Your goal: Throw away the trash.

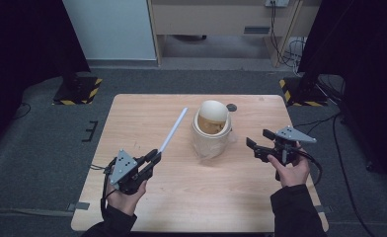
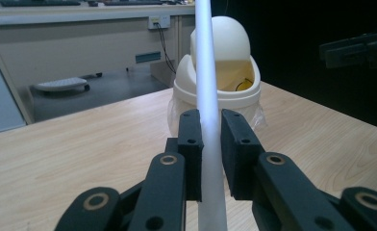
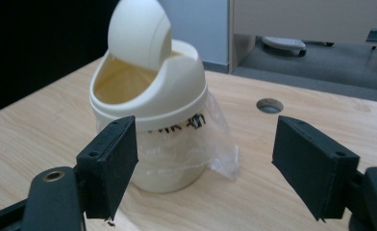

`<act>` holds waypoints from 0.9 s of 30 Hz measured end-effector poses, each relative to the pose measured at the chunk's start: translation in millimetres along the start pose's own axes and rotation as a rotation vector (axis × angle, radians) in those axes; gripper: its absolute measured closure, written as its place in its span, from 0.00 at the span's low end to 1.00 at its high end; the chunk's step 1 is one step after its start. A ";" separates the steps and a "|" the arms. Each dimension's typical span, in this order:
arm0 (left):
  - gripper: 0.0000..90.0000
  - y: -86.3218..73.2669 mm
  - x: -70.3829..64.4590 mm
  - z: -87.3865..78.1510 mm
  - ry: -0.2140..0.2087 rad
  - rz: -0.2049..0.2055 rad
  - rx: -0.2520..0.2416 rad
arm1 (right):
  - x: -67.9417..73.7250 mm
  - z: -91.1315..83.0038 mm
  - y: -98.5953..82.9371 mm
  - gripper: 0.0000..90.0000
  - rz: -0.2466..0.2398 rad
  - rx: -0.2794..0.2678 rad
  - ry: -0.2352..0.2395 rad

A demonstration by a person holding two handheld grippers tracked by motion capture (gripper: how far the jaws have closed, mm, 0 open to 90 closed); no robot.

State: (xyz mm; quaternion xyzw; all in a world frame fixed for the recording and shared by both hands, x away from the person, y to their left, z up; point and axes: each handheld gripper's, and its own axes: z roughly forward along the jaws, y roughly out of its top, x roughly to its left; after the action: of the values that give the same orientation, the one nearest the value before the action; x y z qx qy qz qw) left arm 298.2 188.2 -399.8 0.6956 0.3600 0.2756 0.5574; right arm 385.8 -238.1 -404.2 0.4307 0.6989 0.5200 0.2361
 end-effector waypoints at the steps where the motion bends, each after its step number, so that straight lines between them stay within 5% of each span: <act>1: 0.88 0.0 0.0 0.0 0.000 0.000 0.000 | 0.0 0.0 0.0 0.27 0.000 0.000 0.000; 13: 0.88 16.2 -22.7 16.0 -0.056 0.040 -0.049 | 18.8 -3.3 41.9 0.30 0.025 -0.107 0.101; 27: 0.88 23.5 -37.1 25.3 -0.091 0.065 -0.065 | 46.2 2.3 64.9 0.33 0.024 -0.146 0.196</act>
State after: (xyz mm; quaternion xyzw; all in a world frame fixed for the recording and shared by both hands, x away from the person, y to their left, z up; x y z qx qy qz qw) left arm 300.7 140.8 -381.9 0.7003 0.3023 0.2733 0.5860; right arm 386.8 -192.0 -339.2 0.3678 0.6736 0.6120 0.1908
